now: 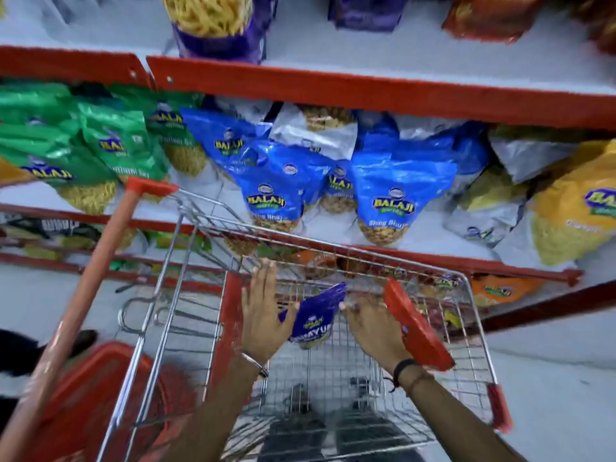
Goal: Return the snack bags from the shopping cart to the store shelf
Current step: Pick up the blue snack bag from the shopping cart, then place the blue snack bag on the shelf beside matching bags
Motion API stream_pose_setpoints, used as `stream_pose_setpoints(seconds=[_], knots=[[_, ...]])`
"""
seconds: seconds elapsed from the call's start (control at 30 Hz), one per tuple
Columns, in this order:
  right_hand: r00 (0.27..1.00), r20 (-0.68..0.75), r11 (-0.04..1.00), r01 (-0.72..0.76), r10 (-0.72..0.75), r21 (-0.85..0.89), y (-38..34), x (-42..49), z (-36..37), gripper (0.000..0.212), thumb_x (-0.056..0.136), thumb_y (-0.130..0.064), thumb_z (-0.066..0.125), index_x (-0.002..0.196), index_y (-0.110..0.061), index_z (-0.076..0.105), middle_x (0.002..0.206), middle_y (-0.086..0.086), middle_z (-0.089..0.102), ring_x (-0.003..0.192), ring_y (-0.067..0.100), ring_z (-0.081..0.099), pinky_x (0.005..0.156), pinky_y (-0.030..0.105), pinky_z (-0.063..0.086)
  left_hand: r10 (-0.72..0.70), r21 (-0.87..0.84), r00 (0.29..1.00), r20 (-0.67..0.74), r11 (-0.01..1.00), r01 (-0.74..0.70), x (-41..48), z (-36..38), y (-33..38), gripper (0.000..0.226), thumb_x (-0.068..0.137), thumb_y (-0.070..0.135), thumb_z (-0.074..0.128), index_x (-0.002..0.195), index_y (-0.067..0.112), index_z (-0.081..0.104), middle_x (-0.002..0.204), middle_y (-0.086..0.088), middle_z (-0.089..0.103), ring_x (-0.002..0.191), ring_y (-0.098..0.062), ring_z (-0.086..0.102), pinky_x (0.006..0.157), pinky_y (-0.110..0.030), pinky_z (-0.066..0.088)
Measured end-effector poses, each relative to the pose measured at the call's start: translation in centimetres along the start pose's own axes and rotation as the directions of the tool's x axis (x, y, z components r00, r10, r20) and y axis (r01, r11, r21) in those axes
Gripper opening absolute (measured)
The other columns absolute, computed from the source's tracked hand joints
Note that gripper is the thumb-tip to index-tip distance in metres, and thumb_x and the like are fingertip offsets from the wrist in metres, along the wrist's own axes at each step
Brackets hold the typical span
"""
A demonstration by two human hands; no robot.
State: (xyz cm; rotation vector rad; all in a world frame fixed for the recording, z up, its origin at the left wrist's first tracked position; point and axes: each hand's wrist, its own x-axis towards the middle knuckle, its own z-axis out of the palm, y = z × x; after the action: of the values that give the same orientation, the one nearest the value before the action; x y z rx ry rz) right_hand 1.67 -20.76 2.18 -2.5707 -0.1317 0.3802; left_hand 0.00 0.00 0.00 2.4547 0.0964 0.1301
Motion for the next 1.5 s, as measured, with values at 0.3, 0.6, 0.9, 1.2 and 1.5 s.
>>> stream_pose_setpoints(seconds=[0.3,0.6,0.9,1.2,1.5], knots=[[0.92,0.335,0.874,-0.323,0.202,0.362,4.8,6.3,9.2,0.064,0.089,-0.002,0.045,0.144,-0.015,0.014,0.15,0.01,0.031,0.119,0.035,0.05,0.075,0.021,0.053,-0.627,-0.439,0.668,0.401,0.508,0.741,-2.6,11.7,-10.7,0.085,0.062,0.0,0.076,0.134,0.01,0.032,0.13,-0.016,0.051,0.121,-0.029,0.048,0.102,-0.053,0.042],[0.89,0.332,0.437,-0.445,0.312,0.782,7.9,9.6,15.1,0.034,0.086,0.016,0.041,0.118,0.008,0.049,0.105,0.004,0.056,0.093,0.019,0.056,0.064,0.008,0.05,-0.767,-0.481,0.513,0.386,0.307,0.821,-2.5,16.4,-12.1,0.016,0.085,-0.009,0.043,0.095,-0.011,0.056,0.092,-0.012,0.052,0.087,-0.025,0.046,0.084,-0.038,0.043],[0.89,0.311,0.295,-0.412,0.334,0.862,6.5,5.9,12.0,0.016,0.09,-0.001,0.045,0.104,0.001,0.053,0.112,0.009,0.059,0.098,0.016,0.06,0.069,0.019,0.056,-0.799,-0.68,0.494,0.343,0.151,0.717,-0.3,12.7,-6.6,0.036,0.091,0.001,0.04,0.065,0.025,0.045,0.06,0.01,0.054,0.068,-0.011,0.038,0.07,-0.032,0.034],[0.961,0.021,0.167,-0.069,0.276,0.984,0.6,1.1,-0.7,0.023,0.087,-0.013,0.053,0.068,-0.023,0.047,0.068,-0.008,0.059,0.06,0.011,0.058,0.052,0.029,0.055,-0.611,-0.86,0.771,0.181,0.283,0.425,3.1,2.5,3.3,0.021,0.086,0.023,0.054,0.066,0.019,0.056,0.058,0.003,0.051,0.057,-0.012,0.038,0.052,-0.027,0.032],[0.942,-0.326,0.193,0.336,-0.084,0.922,-5.9,-1.1,-18.4,0.048,0.05,-0.053,0.077,0.069,-0.022,0.046,0.083,0.001,0.059,0.075,0.011,0.059,0.058,0.035,0.059,-0.256,-0.934,0.961,-0.105,0.358,-0.007,7.5,-9.9,16.6,0.028,0.091,0.019,0.047,0.065,0.02,0.058,0.069,0.005,0.06,0.069,-0.017,0.048,0.061,-0.033,0.042]])
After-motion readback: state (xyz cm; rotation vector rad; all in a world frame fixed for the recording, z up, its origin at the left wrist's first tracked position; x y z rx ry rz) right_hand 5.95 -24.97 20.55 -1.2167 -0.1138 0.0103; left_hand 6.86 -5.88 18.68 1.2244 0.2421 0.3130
